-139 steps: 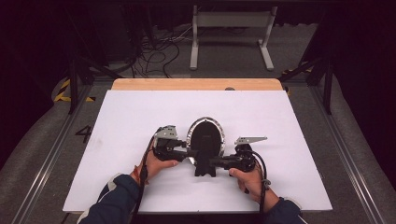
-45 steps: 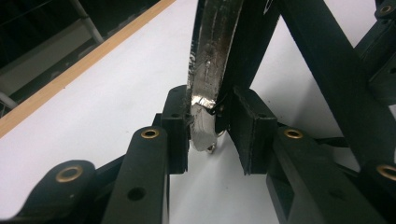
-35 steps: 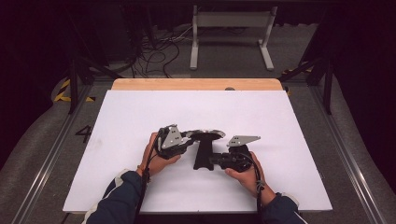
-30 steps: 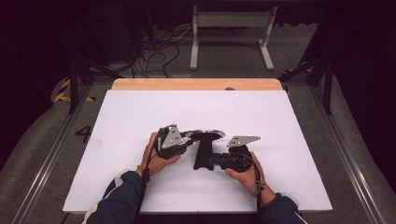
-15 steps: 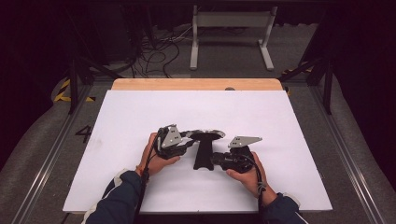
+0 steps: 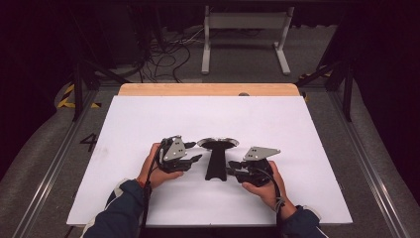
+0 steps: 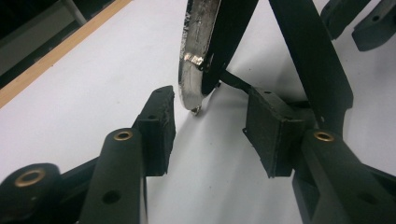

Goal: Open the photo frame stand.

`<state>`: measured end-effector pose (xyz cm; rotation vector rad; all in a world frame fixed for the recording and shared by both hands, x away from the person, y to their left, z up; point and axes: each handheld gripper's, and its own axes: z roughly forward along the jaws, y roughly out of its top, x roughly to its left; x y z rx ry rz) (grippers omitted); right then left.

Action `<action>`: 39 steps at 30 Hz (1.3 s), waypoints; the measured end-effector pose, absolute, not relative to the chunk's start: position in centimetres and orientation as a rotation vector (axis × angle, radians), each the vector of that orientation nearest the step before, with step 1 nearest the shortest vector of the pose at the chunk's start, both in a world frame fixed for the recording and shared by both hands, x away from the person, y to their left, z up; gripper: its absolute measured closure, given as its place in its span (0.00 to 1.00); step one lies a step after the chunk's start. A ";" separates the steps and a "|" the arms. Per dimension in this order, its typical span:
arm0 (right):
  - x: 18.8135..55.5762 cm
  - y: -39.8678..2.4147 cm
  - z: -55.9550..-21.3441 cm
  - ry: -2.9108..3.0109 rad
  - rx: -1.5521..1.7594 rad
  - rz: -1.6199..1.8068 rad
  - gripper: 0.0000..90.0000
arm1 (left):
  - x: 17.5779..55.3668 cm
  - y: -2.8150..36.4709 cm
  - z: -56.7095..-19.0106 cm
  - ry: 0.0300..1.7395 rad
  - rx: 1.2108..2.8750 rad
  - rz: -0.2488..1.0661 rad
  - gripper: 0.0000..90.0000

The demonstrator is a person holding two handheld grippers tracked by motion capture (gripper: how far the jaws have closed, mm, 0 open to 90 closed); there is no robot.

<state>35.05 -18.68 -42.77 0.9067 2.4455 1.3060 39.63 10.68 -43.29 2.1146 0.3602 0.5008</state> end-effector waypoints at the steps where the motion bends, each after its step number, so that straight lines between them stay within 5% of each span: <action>1: 35.0 -18.8 -42.6 2.437 0.902 1.303 0.78 | 39.7 10.7 -43.3 0.361 2.114 0.501 0.58; 11: 34.5 -19.0 -41.7 2.388 0.866 1.361 0.95 | 40.0 10.8 -43.3 0.368 2.112 0.481 0.61; 21: 33.4 -17.6 -40.8 2.346 0.796 1.402 1.00 | 40.0 11.6 -42.6 0.391 2.056 0.430 0.64; 32: 33.4 -16.5 -41.0 2.368 0.781 1.413 1.00 | 40.3 12.7 -42.0 0.511 2.010 0.425 0.98; 39: 33.6 -15.1 -41.3 2.378 0.786 1.412 1.00 | 41.0 12.0 -42.2 0.586 2.019 0.433 1.00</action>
